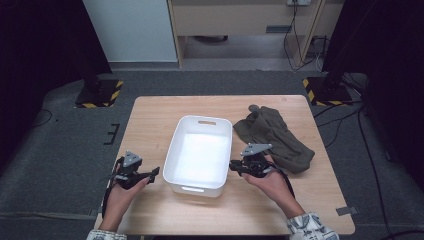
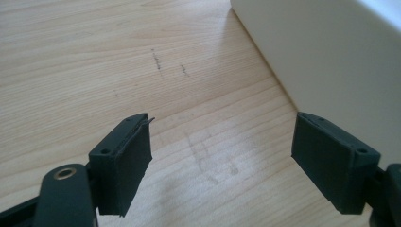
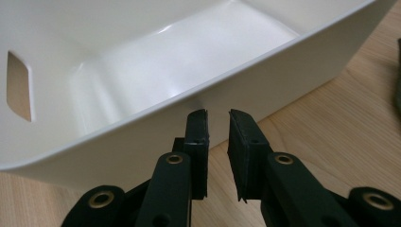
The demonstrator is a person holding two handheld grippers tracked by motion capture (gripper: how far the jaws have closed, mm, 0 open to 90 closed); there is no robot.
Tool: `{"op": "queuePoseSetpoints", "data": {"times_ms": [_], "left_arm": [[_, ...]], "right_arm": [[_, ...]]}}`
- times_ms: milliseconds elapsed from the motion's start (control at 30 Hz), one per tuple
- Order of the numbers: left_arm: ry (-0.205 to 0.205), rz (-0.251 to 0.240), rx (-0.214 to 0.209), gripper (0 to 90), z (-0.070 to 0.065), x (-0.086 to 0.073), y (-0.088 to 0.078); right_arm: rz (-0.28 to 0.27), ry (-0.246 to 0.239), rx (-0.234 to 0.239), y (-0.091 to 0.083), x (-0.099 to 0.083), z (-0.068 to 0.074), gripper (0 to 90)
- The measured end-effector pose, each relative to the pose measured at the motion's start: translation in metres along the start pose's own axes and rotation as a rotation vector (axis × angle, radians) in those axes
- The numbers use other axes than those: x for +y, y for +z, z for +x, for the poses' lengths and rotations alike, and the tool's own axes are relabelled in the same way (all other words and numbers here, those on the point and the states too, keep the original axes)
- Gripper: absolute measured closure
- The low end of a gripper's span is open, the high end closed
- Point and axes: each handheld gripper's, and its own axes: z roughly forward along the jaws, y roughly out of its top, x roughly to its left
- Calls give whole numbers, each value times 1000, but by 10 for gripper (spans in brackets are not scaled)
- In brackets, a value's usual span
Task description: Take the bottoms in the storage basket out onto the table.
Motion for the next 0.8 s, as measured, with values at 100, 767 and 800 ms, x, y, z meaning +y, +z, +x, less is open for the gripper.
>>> {"op": "queuePoseSetpoints", "data": {"times_ms": [100, 767, 800], "left_arm": [[-38, -51, 14, 233, 4, 4, -7], [-111, -186, -23, 309, 1, 19, -32], [-107, -179, -26, 314, 0, 19, -30]], "right_arm": [[3, -5, 8, 9, 3, 6, 768], [25, -53, 55, 42, 12, 37, 699], [25, -57, 56, 44, 12, 38, 686]]}}
